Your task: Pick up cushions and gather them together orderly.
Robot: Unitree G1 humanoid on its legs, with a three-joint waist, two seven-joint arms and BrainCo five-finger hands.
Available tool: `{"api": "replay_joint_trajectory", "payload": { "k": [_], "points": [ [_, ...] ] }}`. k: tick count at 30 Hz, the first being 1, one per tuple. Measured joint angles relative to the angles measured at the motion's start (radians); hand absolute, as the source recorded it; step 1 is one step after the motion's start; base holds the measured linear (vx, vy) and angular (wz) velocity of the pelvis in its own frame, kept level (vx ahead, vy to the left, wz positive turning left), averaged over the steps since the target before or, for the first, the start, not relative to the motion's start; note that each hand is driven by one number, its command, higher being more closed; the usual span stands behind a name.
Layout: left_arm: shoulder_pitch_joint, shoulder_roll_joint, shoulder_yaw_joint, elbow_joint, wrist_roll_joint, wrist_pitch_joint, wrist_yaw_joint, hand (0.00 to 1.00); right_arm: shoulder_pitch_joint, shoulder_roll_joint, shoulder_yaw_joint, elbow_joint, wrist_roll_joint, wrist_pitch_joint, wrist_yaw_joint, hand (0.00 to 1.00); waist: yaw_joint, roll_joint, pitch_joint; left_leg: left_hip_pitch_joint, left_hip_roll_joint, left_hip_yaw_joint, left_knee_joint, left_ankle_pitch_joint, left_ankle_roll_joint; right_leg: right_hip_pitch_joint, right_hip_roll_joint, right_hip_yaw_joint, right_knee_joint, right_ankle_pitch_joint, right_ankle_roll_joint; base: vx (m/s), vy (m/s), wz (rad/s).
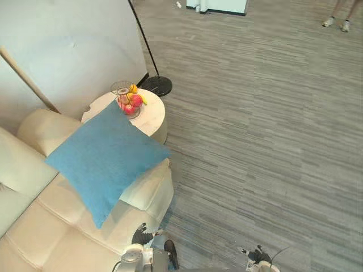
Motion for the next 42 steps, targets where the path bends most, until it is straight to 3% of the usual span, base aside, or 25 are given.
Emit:
{"api": "replay_joint_trajectory", "payload": {
  "k": [1, 3, 5, 8, 10, 11, 12, 16, 19, 21, 23, 28, 34, 42],
  "points": [
    [0.001, 0.002, -0.001, 0.001, 0.0, 0.001, 0.0, 0.0, 0.0, 0.004, 0.0, 0.004, -0.001, 0.001, 0.001, 0.0, -0.001, 0.0, 0.001, 0.036, -0.012, -0.033, -0.009, -0.01, 0.002, -0.04, -0.023, 0.022, 0.141, 0.026, 0.033, 0.36, 0.04, 0.86],
    [0.017, 0.018, -0.014, 0.005, 0.0, 0.002, 0.0, 0.0, 0.003, 0.005, -0.004, 0.003, -0.001, 0.0, 0.003, 0.0, -0.017, 0.008, 0.007, 0.092, -0.013, -0.092, -0.013, -0.037, 0.006, -0.098, -0.032, 0.048, 0.314, -0.017, 0.027, 0.3, -0.021, 0.85],
    [0.031, 0.029, -0.017, 0.013, 0.0, 0.002, 0.001, 0.0, 0.0, 0.004, 0.003, 0.002, -0.001, -0.001, 0.003, 0.0, -0.022, 0.011, 0.0, 0.127, -0.007, -0.132, -0.033, -0.042, 0.002, -0.15, -0.014, 0.055, 0.297, -0.054, 0.008, 0.31, -0.088, 0.74],
    [0.034, 0.02, -0.012, 0.019, -0.009, 0.003, 0.002, 0.0, -0.009, -0.004, 0.002, -0.014, 0.001, -0.002, 0.005, 0.0, -0.029, 0.035, 0.003, 0.15, 0.039, -0.203, -0.044, -0.05, -0.014, -0.252, 0.076, 0.153, 0.13, -0.057, -0.005, 0.23, -0.137, 0.64],
    [0.037, 0.018, -0.001, 0.019, -0.017, 0.002, 0.002, 0.0, -0.011, 0.0, 0.003, -0.018, 0.001, -0.004, 0.005, 0.0, -0.03, 0.04, 0.009, 0.16, 0.058, -0.25, -0.041, -0.062, -0.044, -0.272, 0.122, 0.263, -0.034, 0.02, 0.002, 0.21, -0.245, 0.76],
    [0.037, 0.026, 0.005, 0.018, -0.018, 0.001, 0.003, 0.0, -0.008, 0.005, 0.005, -0.016, 0.001, -0.003, 0.005, 0.0, -0.033, 0.013, 0.006, 0.16, 0.05, -0.28, -0.03, -0.075, -0.067, -0.27, 0.124, 0.33, -0.11, 0.075, 0.001, 0.19, -0.319, 0.9],
    [0.035, 0.035, 0.015, 0.019, -0.017, 0.001, 0.004, 0.0, -0.004, 0.009, 0.006, -0.013, 0.003, -0.002, 0.005, 0.0, -0.034, -0.01, 0.013, 0.16, 0.043, -0.304, -0.014, -0.091, -0.089, -0.26, 0.121, 0.351, -0.118, 0.167, -0.023, 0.17, -0.366, 0.84],
    [0.039, -0.009, 0.071, 0.019, -0.016, -0.001, 0.007, 0.0, 0.0, -0.007, 0.0, -0.017, 0.003, -0.003, 0.004, 0.0, -0.033, 0.037, 0.003, 0.154, 0.112, -0.355, -0.017, -0.09, -0.137, -0.239, 0.156, 0.223, -0.093, 0.104, -0.075, 0.18, -0.35, 0.72],
    [0.039, -0.013, 0.083, 0.013, -0.017, -0.001, 0.009, 0.0, 0.004, -0.002, 0.0, -0.017, 0.003, -0.003, 0.002, 0.0, -0.03, 0.033, 0.007, 0.153, 0.148, -0.332, 0.0, -0.081, -0.152, -0.185, 0.166, 0.14, -0.101, 0.074, -0.103, 0.12, -0.231, 0.74],
    [0.04, -0.014, 0.082, 0.0, -0.017, -0.001, 0.009, 0.0, 0.004, 0.0, 0.001, -0.017, 0.003, -0.003, 0.003, 0.0, -0.029, 0.03, 0.008, 0.134, 0.165, -0.282, 0.024, -0.08, -0.154, -0.167, 0.164, 0.098, -0.105, 0.063, -0.103, 0.05, -0.143, 0.63],
    [0.038, -0.013, 0.077, -0.002, -0.017, -0.001, 0.009, 0.0, 0.002, 0.0, 0.0, -0.015, 0.005, -0.002, 0.003, 0.0, -0.028, 0.029, 0.009, 0.118, 0.165, -0.225, 0.019, -0.06, -0.17, -0.159, 0.154, 0.06, -0.12, 0.063, -0.103, 0.04, -0.076, 0.7],
    [0.031, 0.005, 0.02, -0.002, -0.017, -0.001, 0.009, 0.0, 0.002, 0.002, -0.002, -0.008, 0.005, 0.0, 0.005, 0.0, -0.033, 0.014, 0.004, 0.106, 0.136, -0.125, -0.081, 0.023, -0.145, -0.137, 0.106, -0.032, -0.151, 0.07, -0.093, 0.01, 0.02, 0.61],
    [0.039, 0.037, -0.007, 0.023, -0.015, 0.001, 0.009, 0.0, -0.007, 0.008, 0.007, 0.016, 0.002, 0.0, 0.009, 0.0, -0.032, -0.002, 0.001, 0.162, 0.105, -0.151, -0.201, 0.086, -0.129, -0.095, 0.105, -0.047, -0.206, 0.105, -0.076, -0.02, 0.055, 0.18],
    [0.045, 0.052, 0.001, 0.029, -0.017, 0.001, 0.014, 0.0, -0.006, -0.001, 0.072, -0.005, -0.001, 0.001, 0.004, 0.0, -0.033, -0.013, -0.01, 0.161, 0.079, -0.203, -0.276, 0.136, -0.106, -0.097, 0.089, -0.079, -0.22, 0.104, -0.055, -0.06, 0.043, 0.24]
  ]
}}
